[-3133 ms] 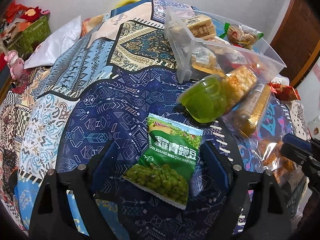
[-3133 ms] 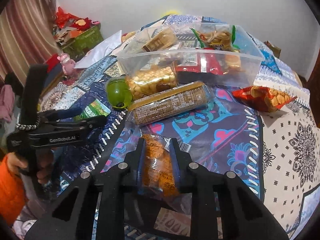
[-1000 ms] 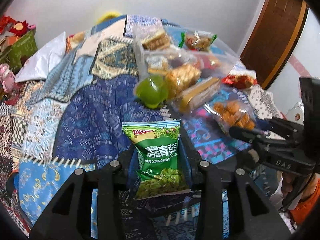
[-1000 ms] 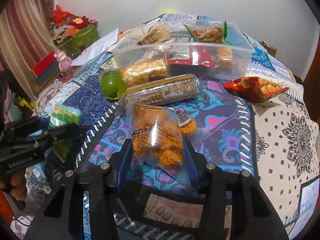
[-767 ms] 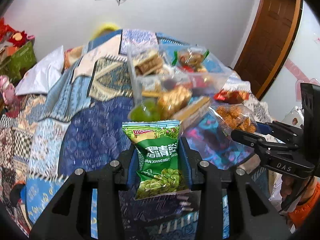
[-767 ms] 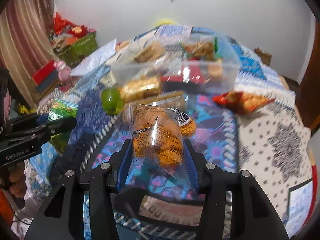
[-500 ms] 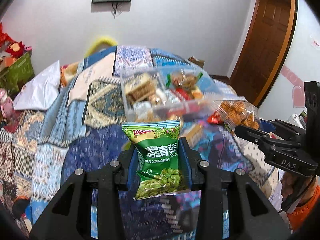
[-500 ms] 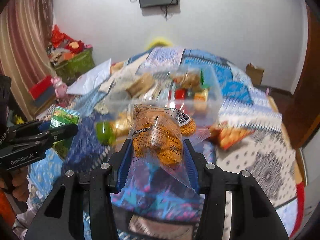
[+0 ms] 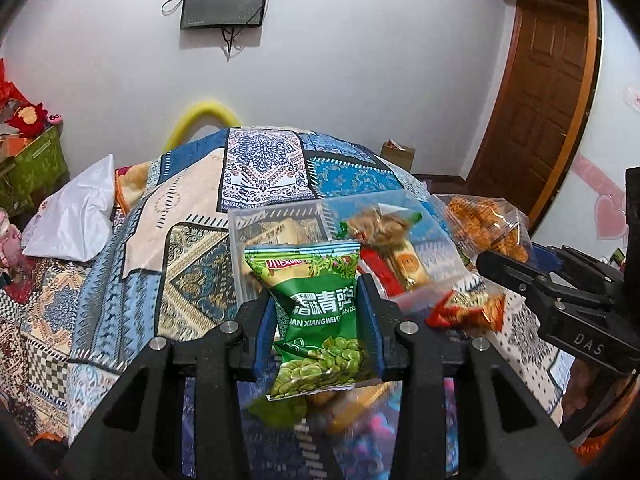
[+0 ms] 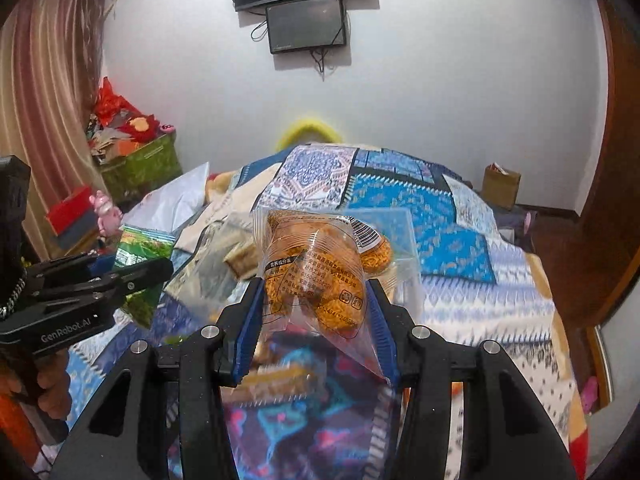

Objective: Organize snacks
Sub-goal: 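Lower both bags into the clear box and open both grippers, then grasp the green jelly cup with the left gripper while the right grasps the red spicy bean bag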

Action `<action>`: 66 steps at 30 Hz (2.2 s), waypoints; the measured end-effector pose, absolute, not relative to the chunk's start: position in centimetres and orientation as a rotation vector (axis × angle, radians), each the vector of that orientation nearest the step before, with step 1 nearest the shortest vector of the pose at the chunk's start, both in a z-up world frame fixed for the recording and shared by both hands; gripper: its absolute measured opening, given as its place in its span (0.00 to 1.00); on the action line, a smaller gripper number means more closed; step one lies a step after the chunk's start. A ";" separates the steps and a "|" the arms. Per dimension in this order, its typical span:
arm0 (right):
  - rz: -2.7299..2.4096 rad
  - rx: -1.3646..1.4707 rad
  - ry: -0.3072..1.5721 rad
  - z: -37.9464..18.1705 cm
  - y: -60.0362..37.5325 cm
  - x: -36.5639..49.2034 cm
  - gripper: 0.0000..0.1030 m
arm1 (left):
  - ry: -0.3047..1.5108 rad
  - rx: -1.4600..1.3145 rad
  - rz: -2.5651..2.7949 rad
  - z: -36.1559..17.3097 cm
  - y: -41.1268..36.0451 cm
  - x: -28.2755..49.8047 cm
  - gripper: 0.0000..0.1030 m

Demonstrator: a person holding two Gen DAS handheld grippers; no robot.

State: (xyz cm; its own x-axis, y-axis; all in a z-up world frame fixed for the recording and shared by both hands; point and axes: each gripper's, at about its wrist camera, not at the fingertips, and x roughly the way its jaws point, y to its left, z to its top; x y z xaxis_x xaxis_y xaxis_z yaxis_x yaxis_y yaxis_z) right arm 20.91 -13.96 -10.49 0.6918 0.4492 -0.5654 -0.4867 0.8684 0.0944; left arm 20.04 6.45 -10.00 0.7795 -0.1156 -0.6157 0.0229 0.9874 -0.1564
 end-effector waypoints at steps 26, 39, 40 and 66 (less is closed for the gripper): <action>0.564 -0.126 0.800 -17.2 -10.1 27.3 0.46 | 0.811 -0.138 -0.027 -16.6 6.9 29.7 0.37; 0.550 -0.136 0.833 -17.3 -10.4 27.4 0.68 | 0.855 -0.186 -0.010 -17.5 7.4 29.3 0.57; 0.551 -0.132 0.834 -17.2 -10.5 27.4 0.68 | 0.855 -0.188 -0.011 -17.3 7.5 29.2 0.57; 0.371 -0.074 0.780 -14.5 -19.6 24.9 0.75 | 0.778 -0.113 0.006 -12.9 8.5 20.6 0.67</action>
